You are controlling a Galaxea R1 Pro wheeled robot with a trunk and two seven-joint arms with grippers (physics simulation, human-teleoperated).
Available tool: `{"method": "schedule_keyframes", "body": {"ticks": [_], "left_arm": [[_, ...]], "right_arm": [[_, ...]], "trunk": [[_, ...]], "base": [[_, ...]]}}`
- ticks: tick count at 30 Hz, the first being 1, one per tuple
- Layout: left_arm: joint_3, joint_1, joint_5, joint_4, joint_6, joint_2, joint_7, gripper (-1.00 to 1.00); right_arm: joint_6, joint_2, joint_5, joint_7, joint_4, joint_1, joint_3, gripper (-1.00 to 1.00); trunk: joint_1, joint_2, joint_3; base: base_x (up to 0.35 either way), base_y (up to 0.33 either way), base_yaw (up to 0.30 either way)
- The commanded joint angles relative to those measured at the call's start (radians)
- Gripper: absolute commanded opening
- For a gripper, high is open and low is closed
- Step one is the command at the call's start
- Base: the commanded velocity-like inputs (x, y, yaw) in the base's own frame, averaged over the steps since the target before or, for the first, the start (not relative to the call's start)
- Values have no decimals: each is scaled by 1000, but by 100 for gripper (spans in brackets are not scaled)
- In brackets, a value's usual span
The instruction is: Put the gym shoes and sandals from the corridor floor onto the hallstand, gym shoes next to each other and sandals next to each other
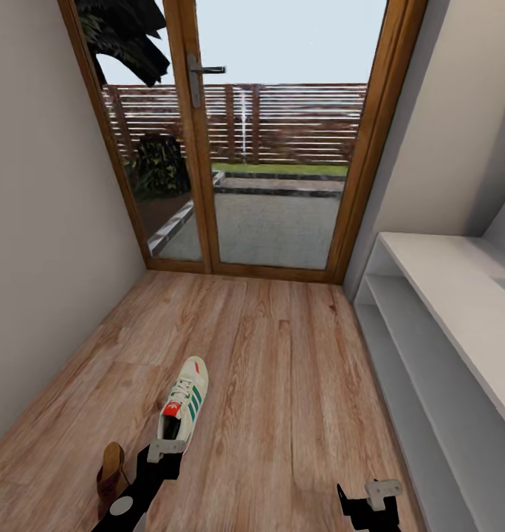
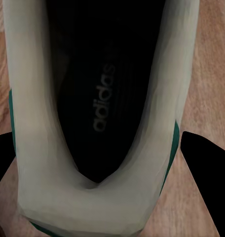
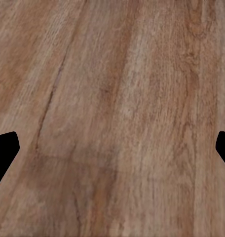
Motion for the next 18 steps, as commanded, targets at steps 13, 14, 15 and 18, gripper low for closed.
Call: {"method": "schedule_keyframes", "body": {"ticks": [13, 14, 15, 18], "left_arm": [[0, -1, -1, 1, -3, 0, -2, -100], [0, -1, -1, 1, -3, 0, -2, -100], [0, -1, -1, 1, -3, 0, -2, -100], [0, 0, -1, 1, -2, -1, -2, -100]], "right_arm": [[-3, 0, 8, 3, 0, -1, -5, 100], [-3, 0, 8, 3, 0, 0, -5, 100], [-3, 0, 8, 3, 0, 0, -5, 100], [-3, 0, 8, 3, 1, -1, -4, 100]], "trunk": [[0, 0, -1], [0, 0, -1], [0, 0, -1], [0, 0, -1]], "base": [[5, -2, 3], [63, 0, 0], [85, 0, 0], [202, -69, 0]]}}
